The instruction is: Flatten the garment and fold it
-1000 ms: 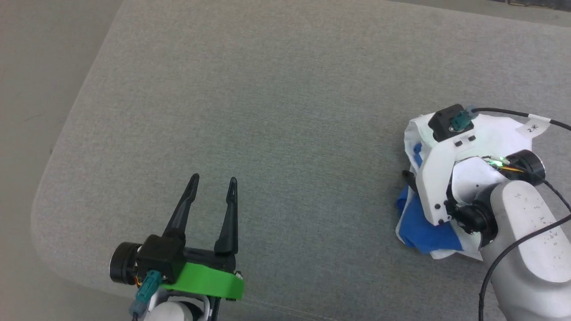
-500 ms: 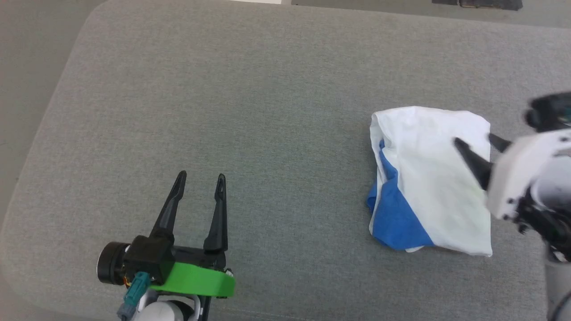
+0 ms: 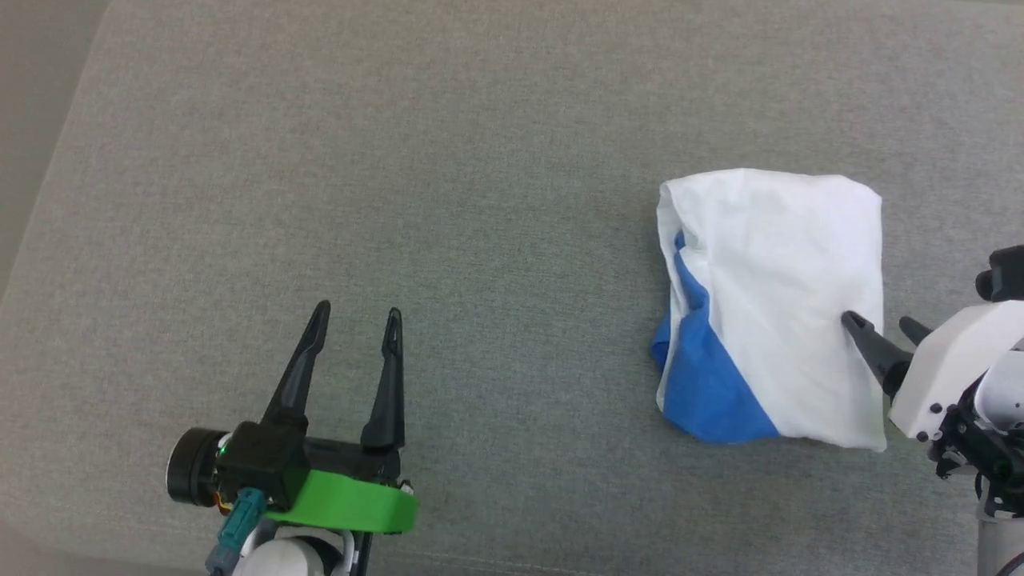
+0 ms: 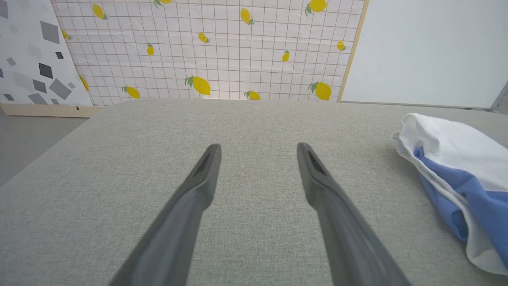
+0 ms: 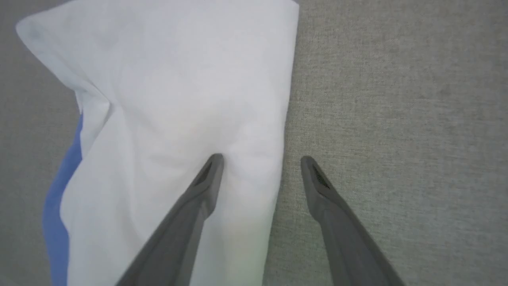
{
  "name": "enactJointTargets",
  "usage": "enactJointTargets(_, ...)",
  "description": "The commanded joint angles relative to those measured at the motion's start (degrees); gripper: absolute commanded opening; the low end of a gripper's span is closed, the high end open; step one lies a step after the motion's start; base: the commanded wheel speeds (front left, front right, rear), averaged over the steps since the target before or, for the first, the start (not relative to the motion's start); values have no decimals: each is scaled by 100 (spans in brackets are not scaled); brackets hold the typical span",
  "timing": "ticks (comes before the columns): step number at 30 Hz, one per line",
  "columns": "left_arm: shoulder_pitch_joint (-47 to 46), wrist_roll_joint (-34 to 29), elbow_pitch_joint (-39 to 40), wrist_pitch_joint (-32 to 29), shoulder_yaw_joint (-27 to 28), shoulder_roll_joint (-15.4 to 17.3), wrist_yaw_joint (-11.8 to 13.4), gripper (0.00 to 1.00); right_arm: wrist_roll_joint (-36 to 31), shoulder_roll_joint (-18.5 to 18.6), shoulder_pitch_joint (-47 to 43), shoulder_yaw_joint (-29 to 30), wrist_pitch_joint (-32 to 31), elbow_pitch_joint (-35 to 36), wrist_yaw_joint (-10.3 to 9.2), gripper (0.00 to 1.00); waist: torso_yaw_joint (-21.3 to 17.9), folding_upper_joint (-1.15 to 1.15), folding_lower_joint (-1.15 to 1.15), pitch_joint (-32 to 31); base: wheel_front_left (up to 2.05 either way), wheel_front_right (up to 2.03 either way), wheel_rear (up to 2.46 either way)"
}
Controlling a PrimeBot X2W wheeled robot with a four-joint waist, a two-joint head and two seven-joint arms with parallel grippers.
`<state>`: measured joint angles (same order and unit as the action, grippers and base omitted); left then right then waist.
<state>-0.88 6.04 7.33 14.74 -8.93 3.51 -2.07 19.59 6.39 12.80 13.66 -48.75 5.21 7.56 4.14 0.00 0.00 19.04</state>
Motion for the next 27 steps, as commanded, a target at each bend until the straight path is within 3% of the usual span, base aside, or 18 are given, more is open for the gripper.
enactJointTargets(1, -52, -33, 4, 26, -1, 8, -36, 100, -37, -36, 81, 56, 72, -76, -8, 100, 65, 0, 0, 53, 0, 0, 0)
enactJointTargets(12, -113, -46, -8, 26, -15, 0, -60, 100, -121, -38, 358, 174, 70, -661, -8, 100, 302, 0, 0, 266, 0, 0, 0)
enactJointTargets(15, -159, -39, -14, 26, -25, -5, -72, 100, -153, -32, 454, 162, -119, -824, -8, 6, 333, 0, 0, 329, 0, 0, 0)
enactJointTargets(16, -175, -38, -19, 26, -31, -7, -75, 100, -184, -9, 479, 136, -141, -854, -8, 0, 340, 0, 0, 343, 0, 0, 0)
enactJointTargets(21, -225, -38, -68, 26, -56, -15, -75, 100, -290, 79, 554, 20, -32, -873, -8, 0, 338, 0, 0, 312, 0, 0, 0)
enactJointTargets(27, -149, -83, -75, 26, -29, 6, -69, 100, -379, 434, 514, -352, 237, -713, -8, 0, 170, 0, 0, 145, 0, 0, 0)
